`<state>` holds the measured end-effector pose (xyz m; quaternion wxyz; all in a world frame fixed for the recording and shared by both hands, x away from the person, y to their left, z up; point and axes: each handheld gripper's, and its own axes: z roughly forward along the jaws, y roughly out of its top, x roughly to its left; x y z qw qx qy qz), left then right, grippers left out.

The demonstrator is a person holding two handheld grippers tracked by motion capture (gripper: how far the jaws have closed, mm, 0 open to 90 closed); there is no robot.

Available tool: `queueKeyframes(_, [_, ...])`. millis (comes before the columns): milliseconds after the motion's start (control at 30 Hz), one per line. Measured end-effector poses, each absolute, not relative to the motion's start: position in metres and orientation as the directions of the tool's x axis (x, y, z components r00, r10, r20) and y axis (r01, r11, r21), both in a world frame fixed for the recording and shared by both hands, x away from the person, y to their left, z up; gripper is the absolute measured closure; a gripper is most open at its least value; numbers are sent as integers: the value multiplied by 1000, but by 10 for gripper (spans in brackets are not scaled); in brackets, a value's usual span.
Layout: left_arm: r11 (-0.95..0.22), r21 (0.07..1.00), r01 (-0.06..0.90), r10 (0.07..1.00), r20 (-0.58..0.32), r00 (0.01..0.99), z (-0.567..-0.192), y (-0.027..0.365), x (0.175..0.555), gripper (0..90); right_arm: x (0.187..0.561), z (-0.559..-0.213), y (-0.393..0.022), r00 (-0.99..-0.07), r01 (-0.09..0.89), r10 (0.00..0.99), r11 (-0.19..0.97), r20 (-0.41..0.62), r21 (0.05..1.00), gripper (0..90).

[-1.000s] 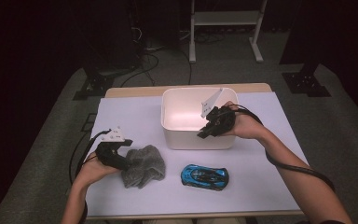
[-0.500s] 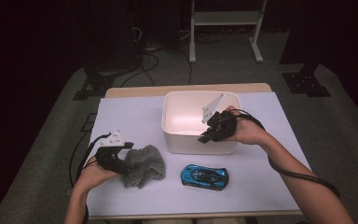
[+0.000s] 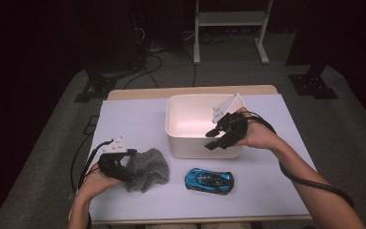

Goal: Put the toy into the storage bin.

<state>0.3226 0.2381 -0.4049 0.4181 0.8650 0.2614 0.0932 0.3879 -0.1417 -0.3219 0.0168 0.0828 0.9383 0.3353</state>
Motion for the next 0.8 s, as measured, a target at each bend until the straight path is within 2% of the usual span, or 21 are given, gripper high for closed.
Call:
queueKeyframes(100, [-517,773,369,527,-52,848,-405,236,322,111,382,-316,-146,-984,151,179,746,23,648,470])
queueKeyframes(200, [-525,769,365,525,-45,850,-405,235,322,111,373,-307,-151,-984,143,180,731,13,668,374])
queueKeyframes(367, [-524,772,359,523,-41,851,-404,235,321,111,354,-295,-155,-985,119,173,715,-9,689,308])
queueKeyframes(567, [-518,777,357,523,-42,851,-403,236,320,111,331,-295,-158,-988,107,153,702,-3,704,281])
queueKeyframes(800, [-510,783,355,524,-44,851,-401,237,319,111,314,-317,-160,-990,117,142,703,22,702,250])
